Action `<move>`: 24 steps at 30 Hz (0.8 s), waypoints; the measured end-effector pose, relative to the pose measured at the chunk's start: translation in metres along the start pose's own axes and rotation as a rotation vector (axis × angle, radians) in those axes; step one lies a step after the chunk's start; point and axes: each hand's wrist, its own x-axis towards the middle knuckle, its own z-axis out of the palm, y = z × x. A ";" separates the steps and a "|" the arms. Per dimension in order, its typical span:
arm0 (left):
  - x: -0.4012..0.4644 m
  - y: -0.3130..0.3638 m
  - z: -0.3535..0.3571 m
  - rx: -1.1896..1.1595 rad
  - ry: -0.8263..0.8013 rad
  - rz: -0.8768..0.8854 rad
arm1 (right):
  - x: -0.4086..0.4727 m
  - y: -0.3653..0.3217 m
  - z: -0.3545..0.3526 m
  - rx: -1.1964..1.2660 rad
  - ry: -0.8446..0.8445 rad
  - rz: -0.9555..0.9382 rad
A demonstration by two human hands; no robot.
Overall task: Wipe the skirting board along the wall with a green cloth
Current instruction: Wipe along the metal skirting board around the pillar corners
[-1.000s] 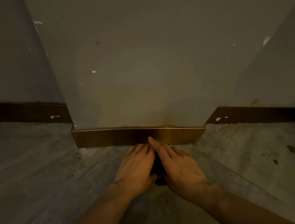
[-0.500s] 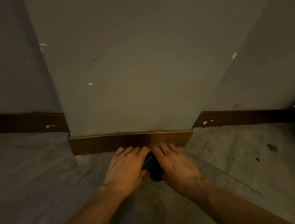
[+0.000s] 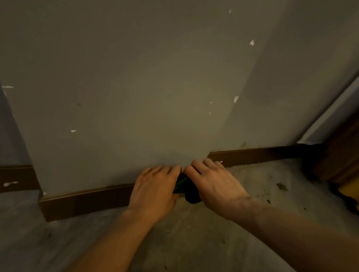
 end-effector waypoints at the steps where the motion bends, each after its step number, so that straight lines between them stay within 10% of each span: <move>1: 0.009 0.004 -0.004 -0.010 -0.005 0.014 | 0.001 0.007 -0.008 -0.009 0.002 0.010; 24: 0.132 0.117 0.054 0.239 -0.015 0.067 | -0.034 0.197 0.045 0.236 0.087 -0.127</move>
